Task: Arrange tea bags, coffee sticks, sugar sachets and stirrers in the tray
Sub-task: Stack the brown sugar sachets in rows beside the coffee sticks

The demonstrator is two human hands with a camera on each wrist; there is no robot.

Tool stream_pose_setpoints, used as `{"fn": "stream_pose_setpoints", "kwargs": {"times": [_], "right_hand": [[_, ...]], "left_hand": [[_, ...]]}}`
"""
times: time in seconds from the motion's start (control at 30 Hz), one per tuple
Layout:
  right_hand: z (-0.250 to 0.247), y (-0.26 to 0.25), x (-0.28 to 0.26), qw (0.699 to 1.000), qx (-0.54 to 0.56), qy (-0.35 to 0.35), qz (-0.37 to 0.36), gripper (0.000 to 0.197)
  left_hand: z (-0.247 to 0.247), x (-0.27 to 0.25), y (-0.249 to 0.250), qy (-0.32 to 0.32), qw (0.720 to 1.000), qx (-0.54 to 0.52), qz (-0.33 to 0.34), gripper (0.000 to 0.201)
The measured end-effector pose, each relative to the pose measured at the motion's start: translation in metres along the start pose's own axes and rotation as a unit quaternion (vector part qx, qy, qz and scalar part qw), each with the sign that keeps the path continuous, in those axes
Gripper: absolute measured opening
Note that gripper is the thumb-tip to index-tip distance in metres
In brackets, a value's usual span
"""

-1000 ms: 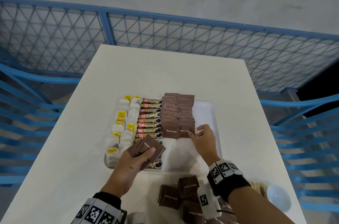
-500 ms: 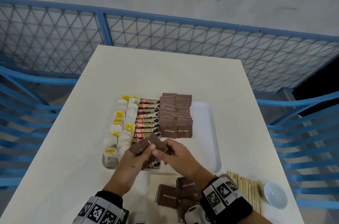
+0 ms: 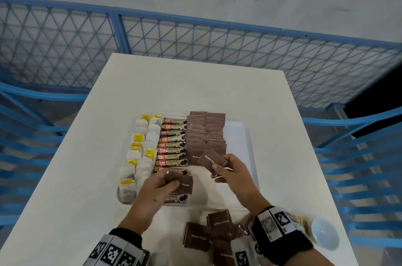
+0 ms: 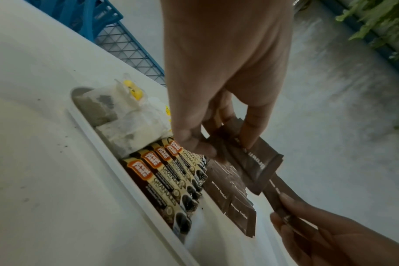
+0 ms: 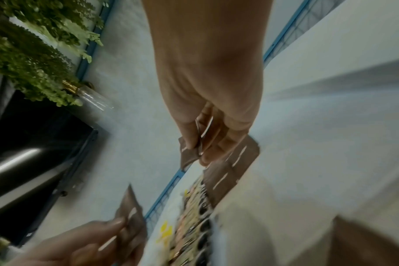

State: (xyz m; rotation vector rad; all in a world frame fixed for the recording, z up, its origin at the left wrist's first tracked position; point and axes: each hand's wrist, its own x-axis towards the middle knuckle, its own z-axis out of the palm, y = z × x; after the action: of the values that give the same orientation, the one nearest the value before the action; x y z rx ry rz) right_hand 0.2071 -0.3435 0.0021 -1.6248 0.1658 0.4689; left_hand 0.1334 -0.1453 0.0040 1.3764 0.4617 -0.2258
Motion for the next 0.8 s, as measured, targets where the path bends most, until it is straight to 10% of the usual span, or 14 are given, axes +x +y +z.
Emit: {"fn": "stream_pose_setpoints", "kwargs": {"times": [0.4, 0.8], "right_hand": [[-0.038, 0.013, 0.021, 0.996, -0.08, 0.031, 0.014, 0.013], [-0.038, 0.01, 0.053, 0.932, -0.362, -0.008, -0.018, 0.016]], "left_hand": [[0.015, 0.029, 0.016, -0.035, 0.992, 0.119, -0.004, 0.037], [0.035, 0.068, 0.018, -0.028, 0.918, 0.388, 0.08, 0.028]]}}
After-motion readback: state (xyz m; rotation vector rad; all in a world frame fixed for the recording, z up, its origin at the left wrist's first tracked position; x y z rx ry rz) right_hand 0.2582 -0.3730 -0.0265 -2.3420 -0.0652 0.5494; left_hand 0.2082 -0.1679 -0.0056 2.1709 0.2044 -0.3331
